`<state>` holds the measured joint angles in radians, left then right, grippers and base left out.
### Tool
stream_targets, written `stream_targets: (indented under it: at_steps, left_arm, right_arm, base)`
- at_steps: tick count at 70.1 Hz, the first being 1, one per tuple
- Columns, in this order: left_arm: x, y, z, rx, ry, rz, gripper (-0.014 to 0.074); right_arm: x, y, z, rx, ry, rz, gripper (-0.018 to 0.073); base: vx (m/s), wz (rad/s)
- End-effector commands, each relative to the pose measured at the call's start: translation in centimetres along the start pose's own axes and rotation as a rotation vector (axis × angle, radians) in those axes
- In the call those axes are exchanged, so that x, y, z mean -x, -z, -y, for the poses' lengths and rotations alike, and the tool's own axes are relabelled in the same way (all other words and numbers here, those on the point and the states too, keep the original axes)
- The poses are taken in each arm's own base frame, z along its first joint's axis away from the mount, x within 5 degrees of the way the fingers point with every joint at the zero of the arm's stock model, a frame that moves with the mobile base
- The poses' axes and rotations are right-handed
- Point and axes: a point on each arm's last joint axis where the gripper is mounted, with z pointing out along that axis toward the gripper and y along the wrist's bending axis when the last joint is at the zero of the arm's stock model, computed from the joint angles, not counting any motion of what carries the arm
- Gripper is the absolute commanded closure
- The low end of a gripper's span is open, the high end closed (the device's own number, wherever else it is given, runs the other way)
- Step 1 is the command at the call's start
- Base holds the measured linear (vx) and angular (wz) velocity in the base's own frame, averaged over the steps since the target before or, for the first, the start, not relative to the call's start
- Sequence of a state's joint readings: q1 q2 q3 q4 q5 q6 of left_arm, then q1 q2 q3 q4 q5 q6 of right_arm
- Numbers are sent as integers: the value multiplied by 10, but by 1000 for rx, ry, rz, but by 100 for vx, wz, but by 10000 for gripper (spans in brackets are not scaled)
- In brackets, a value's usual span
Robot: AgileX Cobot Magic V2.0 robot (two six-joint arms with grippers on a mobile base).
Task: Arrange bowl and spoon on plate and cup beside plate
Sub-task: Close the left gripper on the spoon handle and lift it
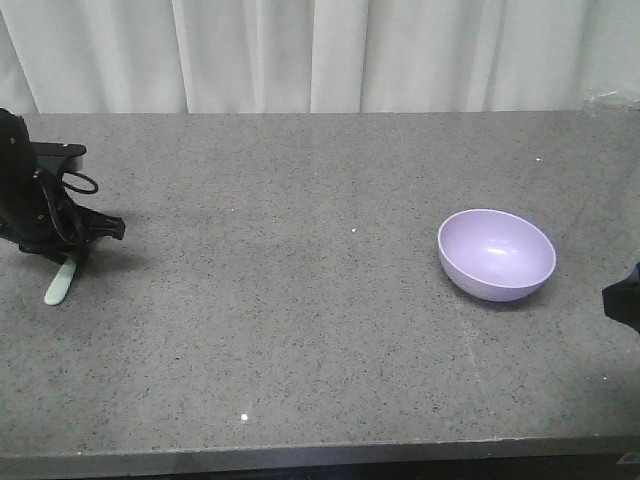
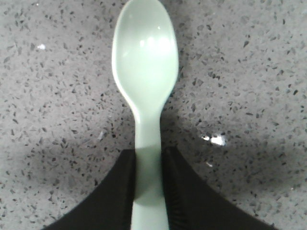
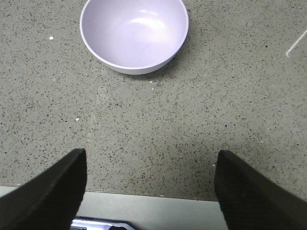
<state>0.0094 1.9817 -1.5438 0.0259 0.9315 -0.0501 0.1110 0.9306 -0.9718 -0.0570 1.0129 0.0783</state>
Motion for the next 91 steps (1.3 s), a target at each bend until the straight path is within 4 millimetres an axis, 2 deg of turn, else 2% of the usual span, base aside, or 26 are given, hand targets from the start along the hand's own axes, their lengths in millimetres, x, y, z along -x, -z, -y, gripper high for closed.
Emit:
stream_targets:
  at_steps: [1,14,23,29,40,48,62,78,91]
  left_arm:
    - [7,26,2,-1,3,76,592]
    - [7,27,1,-1,2,75,605]
    - [6,39,1,-2,3,94,604]
    - [5,58,1,-3,4,133,604]
    - [-3,103,-1,-6,6,204,604]
    - [-16,145,-2,-8,9,275,604]
    - [-41,199,-4,-11,13,349,604]
    - [-64,236,-6,-9,5,403,603]
    - [-70,246,-7,-10,5,429,603]
  right_arm:
    - [11,9,0,-1,2,89,17]
    - [11,9,0,-1,2,89,17]
    - [11,9,0,-1,2,89,17]
    - [11,9,0,0,2,88,17]
    - [11,9,0,0,2,89,17]
    - [11,9,0,0,2,89,17]
    - [11,9,0,0,2,88,17]
    - [11,9,0,0,2,87,17]
    - [10,9,0,0,1,82,17]
  base:
    - [0,0]
    - [0,0]
    - [0,0]
    - [0,0]
    - [0,0]
    - [0,0]
    - [0,0]
    - [0,0]
    - [0,0]
